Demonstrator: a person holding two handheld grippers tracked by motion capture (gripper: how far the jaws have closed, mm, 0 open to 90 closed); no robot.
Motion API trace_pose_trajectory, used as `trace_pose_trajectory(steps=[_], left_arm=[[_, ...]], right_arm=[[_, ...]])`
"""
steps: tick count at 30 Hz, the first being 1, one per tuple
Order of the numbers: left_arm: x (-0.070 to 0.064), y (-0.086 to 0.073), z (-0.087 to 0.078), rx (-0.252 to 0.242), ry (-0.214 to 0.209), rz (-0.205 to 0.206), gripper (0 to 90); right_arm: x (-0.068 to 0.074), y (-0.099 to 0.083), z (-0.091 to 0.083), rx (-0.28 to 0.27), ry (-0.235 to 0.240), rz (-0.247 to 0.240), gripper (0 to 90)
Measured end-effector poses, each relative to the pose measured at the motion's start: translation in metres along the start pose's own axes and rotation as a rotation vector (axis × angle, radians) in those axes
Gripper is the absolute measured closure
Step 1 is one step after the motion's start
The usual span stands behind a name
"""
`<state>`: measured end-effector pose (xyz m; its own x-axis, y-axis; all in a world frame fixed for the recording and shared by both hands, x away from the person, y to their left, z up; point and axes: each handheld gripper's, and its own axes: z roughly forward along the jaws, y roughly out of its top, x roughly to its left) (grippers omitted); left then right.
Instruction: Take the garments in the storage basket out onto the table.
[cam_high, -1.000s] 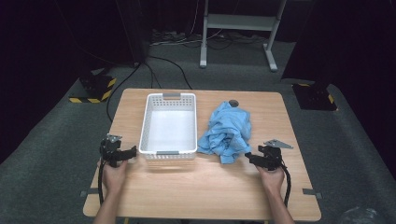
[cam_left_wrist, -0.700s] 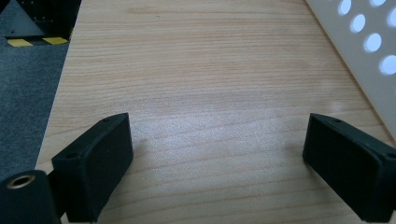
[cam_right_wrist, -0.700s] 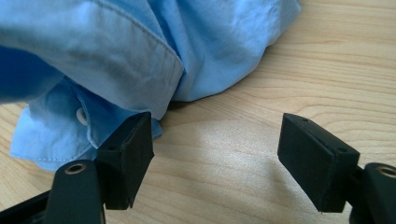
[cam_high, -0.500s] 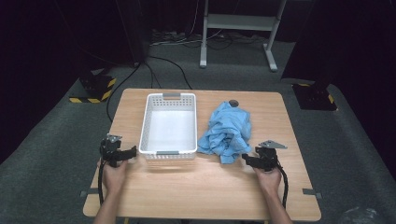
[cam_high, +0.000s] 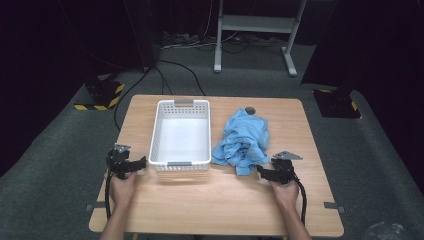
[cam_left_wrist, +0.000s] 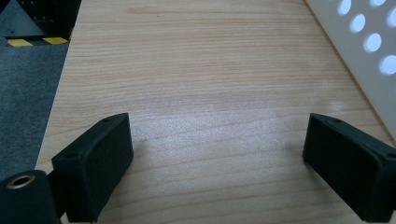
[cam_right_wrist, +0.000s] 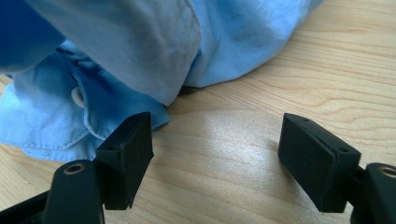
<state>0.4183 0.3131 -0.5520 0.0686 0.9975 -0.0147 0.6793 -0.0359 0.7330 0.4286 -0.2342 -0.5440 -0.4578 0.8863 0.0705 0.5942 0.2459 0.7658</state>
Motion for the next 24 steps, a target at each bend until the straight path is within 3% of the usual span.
trace_pose_trajectory(steps=[5, 9, 24], left_arm=[[0.000, 0.000, 0.000, 0.000, 0.000, 0.000, 8.6], [0.000, 0.000, 0.000, 0.000, 0.000, 0.001, 8.7], [0.000, 0.000, 0.000, 0.000, -0.004, 0.004, 8.6]], right_arm=[[0.002, 0.000, 0.001, 0.007, -0.011, -0.015, 25.8], [0.010, 0.000, 0.003, 0.026, -0.057, -0.076, 24.6], [0.012, 0.001, 0.004, 0.030, -0.073, -0.059, 22.1]])
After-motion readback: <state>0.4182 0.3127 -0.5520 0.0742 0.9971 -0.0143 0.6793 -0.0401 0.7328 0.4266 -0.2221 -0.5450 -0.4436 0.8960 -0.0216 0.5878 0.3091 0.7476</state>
